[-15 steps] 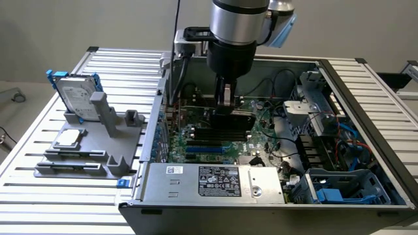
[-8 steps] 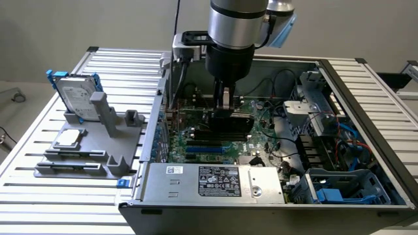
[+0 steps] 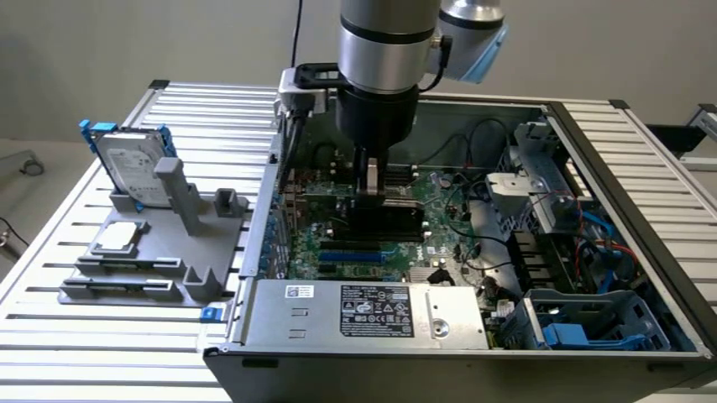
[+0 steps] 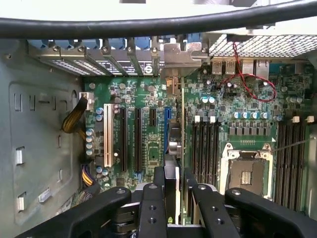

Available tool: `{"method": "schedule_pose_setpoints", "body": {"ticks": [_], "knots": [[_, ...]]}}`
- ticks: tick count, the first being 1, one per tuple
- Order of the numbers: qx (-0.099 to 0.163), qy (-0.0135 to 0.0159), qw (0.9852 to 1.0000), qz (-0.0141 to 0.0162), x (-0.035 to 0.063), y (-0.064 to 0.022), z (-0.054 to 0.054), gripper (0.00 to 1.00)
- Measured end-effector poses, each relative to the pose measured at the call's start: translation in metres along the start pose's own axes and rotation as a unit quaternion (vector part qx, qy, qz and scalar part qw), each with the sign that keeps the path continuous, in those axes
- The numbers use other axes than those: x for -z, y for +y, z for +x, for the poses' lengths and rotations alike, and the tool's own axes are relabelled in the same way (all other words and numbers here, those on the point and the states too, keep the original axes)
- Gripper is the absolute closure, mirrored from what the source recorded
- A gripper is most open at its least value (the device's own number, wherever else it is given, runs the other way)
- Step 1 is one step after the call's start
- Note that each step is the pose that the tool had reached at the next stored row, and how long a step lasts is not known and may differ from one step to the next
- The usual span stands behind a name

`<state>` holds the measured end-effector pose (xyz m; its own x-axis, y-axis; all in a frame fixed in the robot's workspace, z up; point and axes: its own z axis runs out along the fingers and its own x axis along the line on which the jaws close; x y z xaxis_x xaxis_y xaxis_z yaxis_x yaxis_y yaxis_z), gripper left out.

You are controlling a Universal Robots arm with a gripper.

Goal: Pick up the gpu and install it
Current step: 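Insert the gpu into the slot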

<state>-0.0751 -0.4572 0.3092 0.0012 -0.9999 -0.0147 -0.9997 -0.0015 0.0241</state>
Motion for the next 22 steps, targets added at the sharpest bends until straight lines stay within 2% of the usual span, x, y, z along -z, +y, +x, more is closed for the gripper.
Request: {"method": "schedule_pose_setpoints", "body": {"ticks": [5, 7, 12, 17, 22], "knots": [[0.001, 0.0, 0.9999, 0.0121, -0.0045, 0.0091, 0.002, 0.74], [0.001, 0.0001, 0.9999, 0.015, -0.007, 0.0095, 0.002, 0.74], [0.001, 0.0, 0.9999, 0.0153, -0.0081, 0.0097, 0.003, 0.74], [0.001, 0.0, 0.9999, 0.0153, -0.015, 0.0099, 0.003, 0.74], [0.001, 0.0, 0.9999, 0.0153, -0.0156, 0.01, 0.003, 0.74]]}}
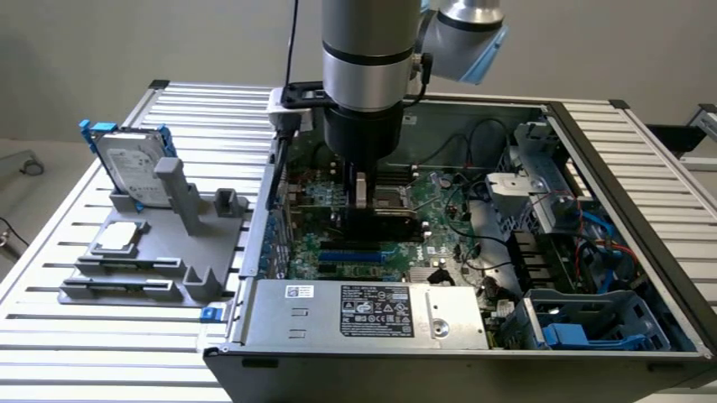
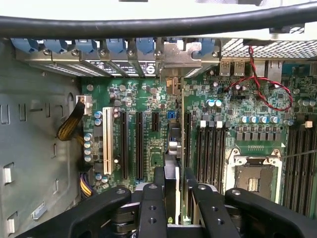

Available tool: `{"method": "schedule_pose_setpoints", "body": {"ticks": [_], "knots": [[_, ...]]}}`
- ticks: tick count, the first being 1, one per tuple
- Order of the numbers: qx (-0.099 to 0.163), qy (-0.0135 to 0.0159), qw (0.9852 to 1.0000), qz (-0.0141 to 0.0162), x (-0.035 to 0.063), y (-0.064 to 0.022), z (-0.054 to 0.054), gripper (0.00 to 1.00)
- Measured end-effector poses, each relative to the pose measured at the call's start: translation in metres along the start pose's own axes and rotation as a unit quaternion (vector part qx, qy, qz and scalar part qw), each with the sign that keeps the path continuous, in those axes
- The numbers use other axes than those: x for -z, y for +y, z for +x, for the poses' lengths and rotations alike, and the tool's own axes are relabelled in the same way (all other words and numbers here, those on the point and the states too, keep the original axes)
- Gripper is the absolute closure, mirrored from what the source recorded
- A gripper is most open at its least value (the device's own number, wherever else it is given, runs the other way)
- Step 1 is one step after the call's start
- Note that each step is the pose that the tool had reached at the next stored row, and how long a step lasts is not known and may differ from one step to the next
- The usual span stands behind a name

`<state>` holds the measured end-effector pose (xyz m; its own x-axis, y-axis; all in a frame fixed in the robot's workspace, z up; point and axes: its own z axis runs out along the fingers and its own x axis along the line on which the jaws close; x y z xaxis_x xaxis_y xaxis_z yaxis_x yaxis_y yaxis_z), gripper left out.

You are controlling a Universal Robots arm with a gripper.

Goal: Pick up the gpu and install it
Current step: 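Insert the gpu into the slot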

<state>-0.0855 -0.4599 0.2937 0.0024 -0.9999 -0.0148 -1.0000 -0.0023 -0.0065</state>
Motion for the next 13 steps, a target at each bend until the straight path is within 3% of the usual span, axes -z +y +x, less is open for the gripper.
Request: {"method": "schedule_pose_setpoints", "body": {"ticks": [4, 13], "knots": [[0.0, -0.0001, 1.0, -0.0018, -0.0037, 0.0, 0.0, 0.74], [-0.001, -0.0007, 0.9999, -0.0114, -0.0111, 0.0001, 0.002, 0.74]]}}
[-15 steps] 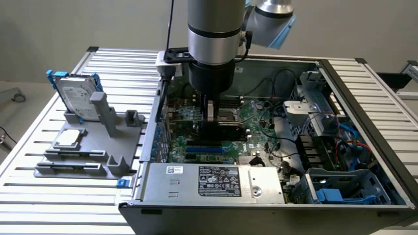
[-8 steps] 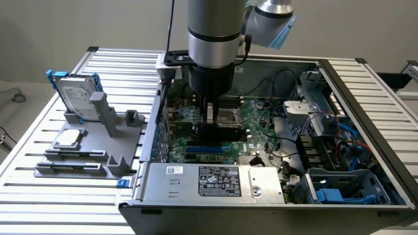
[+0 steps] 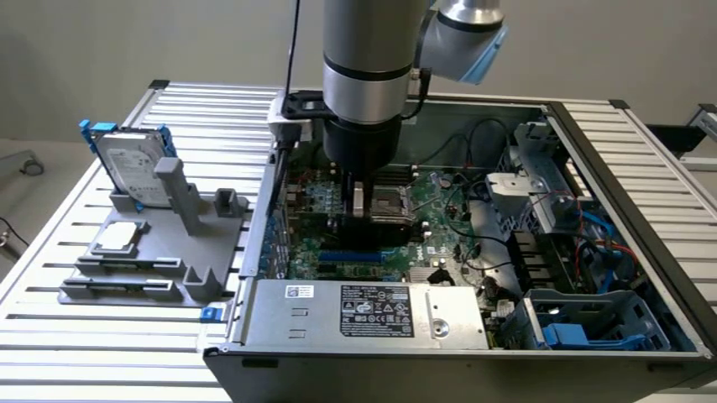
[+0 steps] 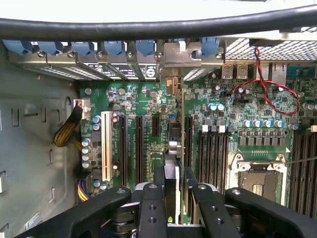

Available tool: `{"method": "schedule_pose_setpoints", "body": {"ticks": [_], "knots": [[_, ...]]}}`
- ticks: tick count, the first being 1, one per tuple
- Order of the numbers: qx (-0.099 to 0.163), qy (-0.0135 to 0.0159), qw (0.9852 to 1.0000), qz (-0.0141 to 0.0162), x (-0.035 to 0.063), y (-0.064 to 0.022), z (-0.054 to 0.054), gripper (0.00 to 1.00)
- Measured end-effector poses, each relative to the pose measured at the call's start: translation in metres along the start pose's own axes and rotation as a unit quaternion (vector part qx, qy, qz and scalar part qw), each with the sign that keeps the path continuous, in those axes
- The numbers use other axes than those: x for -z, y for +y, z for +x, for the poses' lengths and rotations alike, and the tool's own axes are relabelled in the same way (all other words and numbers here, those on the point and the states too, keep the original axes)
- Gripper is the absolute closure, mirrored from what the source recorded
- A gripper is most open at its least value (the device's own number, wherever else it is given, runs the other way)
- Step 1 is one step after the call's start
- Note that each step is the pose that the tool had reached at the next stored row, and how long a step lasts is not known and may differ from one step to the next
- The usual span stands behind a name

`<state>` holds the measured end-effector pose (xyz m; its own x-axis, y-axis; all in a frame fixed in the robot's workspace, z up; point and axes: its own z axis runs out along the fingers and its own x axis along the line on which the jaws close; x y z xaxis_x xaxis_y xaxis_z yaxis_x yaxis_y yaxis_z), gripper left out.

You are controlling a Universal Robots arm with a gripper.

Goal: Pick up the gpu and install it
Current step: 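Insert the gpu into the slot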

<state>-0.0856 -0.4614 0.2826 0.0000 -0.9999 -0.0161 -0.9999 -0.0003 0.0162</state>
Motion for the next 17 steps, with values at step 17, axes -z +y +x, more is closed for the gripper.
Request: {"method": "schedule_pose_setpoints", "body": {"ticks": [17], "knots": [[-0.003, -0.011, 0.9999, -0.0027, -0.0077, -0.0004, 0.0036, 0.74]]}}
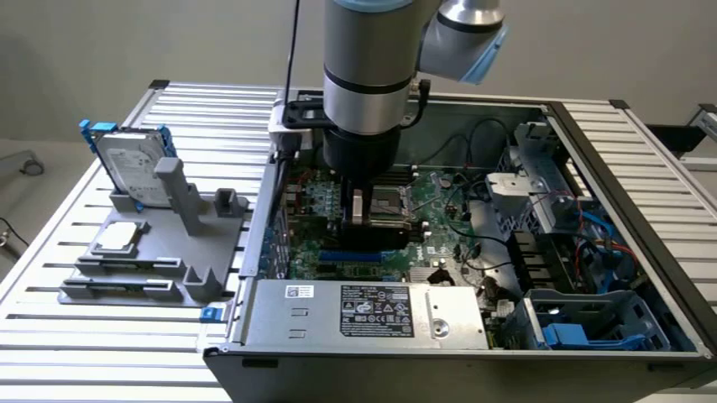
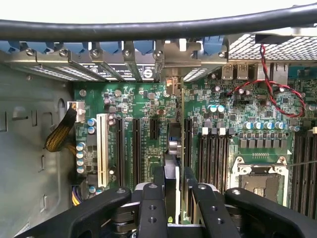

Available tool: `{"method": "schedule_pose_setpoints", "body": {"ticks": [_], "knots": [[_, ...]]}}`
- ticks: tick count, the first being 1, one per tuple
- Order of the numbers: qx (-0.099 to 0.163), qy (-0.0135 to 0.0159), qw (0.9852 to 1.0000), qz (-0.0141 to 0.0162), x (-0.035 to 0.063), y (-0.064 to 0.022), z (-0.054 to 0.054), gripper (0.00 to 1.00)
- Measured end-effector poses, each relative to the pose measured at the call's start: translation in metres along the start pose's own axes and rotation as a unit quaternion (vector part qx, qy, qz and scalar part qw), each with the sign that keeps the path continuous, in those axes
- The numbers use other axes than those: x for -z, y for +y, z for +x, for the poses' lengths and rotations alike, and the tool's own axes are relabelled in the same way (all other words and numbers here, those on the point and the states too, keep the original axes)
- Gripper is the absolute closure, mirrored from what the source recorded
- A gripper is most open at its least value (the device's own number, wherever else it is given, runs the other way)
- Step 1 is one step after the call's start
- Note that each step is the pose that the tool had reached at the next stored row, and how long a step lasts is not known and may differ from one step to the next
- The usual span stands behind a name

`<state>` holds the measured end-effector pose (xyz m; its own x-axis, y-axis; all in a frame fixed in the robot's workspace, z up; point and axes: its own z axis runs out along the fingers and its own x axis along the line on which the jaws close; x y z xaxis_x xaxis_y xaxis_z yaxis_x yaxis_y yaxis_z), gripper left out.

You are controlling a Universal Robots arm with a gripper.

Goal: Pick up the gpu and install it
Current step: 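Insert the gpu into the slot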

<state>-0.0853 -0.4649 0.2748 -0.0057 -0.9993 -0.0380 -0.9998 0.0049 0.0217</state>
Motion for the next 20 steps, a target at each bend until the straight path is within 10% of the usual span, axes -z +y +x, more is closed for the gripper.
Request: {"method": "schedule_pose_setpoints", "body": {"ticks": [20], "knots": [[0.0, -0.0068, 0.9999, -0.008, -0.0111, -0.0002, 0.005, 0.74]]}}
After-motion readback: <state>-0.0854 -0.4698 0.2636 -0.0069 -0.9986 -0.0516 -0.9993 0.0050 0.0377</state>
